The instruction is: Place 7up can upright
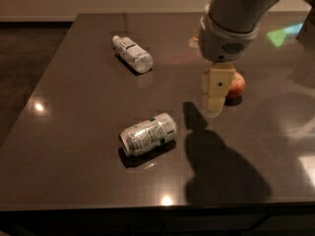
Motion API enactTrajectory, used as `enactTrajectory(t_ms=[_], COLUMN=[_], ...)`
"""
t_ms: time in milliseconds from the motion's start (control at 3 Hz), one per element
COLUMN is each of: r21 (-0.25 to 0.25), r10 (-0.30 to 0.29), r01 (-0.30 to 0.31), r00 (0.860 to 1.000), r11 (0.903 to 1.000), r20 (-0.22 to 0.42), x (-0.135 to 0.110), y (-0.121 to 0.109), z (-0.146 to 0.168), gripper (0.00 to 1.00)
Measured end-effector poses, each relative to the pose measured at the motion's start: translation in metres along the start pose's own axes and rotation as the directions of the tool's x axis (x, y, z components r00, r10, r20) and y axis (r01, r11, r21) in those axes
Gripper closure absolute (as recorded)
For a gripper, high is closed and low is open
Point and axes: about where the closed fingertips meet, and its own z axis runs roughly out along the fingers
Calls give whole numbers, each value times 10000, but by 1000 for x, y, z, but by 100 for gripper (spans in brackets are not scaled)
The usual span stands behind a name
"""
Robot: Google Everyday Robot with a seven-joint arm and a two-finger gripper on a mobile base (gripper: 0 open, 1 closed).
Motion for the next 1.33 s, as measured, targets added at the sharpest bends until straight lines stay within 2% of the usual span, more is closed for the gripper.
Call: enactTrajectory(t_ms=[333, 1000, 1333], r21=[-741, -1376, -1591], r10=[-1464, -2832, -3232], r01=[1464, 2830, 3227], r00=[9892, 9589, 9460], r11=[9864, 9492, 9330], r20=[57, 181, 238], x=[-27, -59, -75], y=[18, 49, 63], z=[36, 71, 78], gripper=[0, 0, 0])
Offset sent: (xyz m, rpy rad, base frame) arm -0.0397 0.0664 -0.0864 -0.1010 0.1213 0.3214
